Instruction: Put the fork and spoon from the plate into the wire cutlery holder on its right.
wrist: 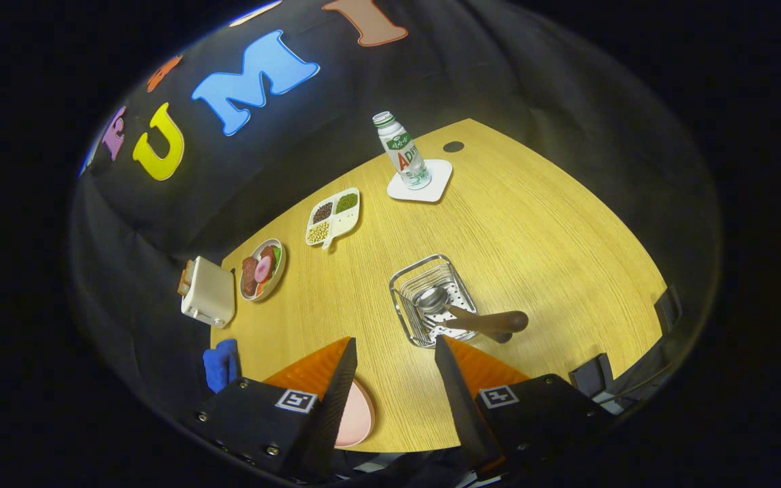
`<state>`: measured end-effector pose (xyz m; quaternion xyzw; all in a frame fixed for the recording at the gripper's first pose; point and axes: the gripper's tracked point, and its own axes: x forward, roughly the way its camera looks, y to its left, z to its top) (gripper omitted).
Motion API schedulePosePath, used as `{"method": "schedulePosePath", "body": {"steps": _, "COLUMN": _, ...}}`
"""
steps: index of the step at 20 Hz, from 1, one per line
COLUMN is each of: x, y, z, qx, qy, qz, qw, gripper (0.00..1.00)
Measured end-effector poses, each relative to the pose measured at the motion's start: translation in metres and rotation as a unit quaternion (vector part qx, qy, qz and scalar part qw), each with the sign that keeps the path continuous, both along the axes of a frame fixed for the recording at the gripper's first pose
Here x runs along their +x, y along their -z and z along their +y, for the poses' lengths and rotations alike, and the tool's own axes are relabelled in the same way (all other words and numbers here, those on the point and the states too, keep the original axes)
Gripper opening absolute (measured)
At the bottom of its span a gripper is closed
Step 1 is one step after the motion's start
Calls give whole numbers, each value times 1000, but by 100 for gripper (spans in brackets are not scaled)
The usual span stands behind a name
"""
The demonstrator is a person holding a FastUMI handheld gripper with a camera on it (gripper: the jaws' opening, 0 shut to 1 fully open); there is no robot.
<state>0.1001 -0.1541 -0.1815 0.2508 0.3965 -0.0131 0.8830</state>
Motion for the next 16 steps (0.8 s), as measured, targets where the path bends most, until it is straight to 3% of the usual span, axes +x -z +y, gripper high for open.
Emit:
{"method": "schedulePosePath", "body": {"steps": 5, "x": 20, "y": -54, "z": -16, "qx": -76, "qy": 15, "qz": -118, "qw": 990, "gripper": 72}}
{"method": "schedulePosePath", "body": {"steps": 10, "x": 27, "y": -144, "z": -29, "qx": -163, "qy": 38, "qz": -244, "qw": 955, "gripper": 71}}
{"method": "schedulePosePath", "body": {"steps": 16, "x": 16, "y": -212, "z": -28, "qx": -173, "qy": 64, "qz": -331, "qw": 926, "gripper": 71}}
